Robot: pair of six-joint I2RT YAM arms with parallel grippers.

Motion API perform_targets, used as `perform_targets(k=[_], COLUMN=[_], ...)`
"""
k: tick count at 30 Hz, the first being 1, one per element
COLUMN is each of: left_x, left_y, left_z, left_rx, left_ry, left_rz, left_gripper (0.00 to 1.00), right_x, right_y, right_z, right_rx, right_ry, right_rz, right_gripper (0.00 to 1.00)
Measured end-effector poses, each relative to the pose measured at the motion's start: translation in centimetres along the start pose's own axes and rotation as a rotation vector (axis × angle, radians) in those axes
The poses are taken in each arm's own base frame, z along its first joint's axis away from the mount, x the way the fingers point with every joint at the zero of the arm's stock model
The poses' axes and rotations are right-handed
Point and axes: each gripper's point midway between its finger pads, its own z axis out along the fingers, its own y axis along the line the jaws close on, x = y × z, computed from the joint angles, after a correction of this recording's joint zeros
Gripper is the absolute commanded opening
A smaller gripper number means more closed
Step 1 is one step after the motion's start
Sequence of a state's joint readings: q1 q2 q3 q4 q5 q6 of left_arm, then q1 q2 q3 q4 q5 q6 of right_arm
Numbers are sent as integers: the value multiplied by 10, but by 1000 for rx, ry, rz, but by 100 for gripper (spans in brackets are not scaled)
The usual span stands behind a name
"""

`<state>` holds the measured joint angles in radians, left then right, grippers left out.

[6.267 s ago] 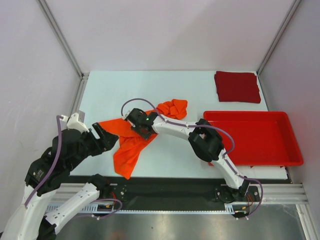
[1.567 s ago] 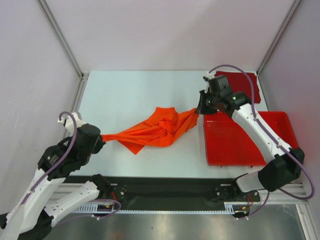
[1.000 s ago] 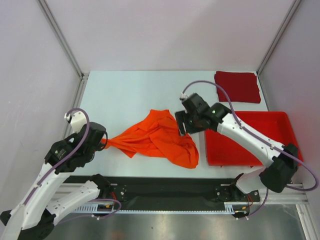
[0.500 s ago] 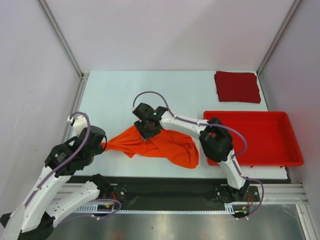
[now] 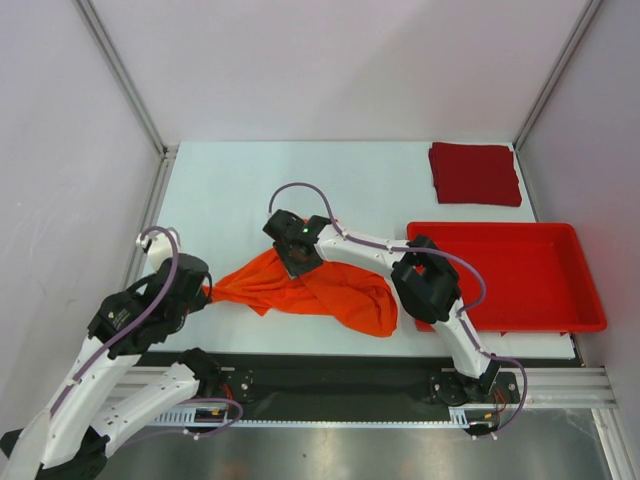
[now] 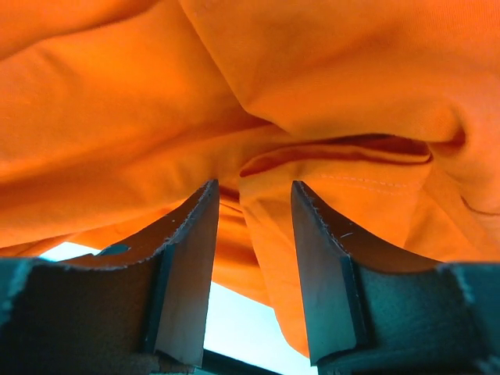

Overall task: Fold and stack the t-shirts
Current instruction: Flatten the tshirt out

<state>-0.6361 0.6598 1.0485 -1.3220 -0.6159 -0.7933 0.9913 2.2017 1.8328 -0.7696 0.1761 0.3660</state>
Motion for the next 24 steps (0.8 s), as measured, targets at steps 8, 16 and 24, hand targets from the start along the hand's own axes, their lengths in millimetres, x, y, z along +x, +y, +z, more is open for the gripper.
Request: perform_targets(k=[8,16,24], left_x=[-1,0,-13], left_y=[-4,-4,-10], left_z=[0,0,-3], left_rx=[16,20,45], left_ry=[0,4,-36], left_rz=[2,1,20], left_gripper=[0,0,0], right_x=[-9,-3,-39], right_y=[1,-9,-21], right_z=[6,22,-20], right_rx=[-7,13,65], right_ry=[-35,-5,-67], right_rz=[11,21,18], right_gripper=[35,5,0])
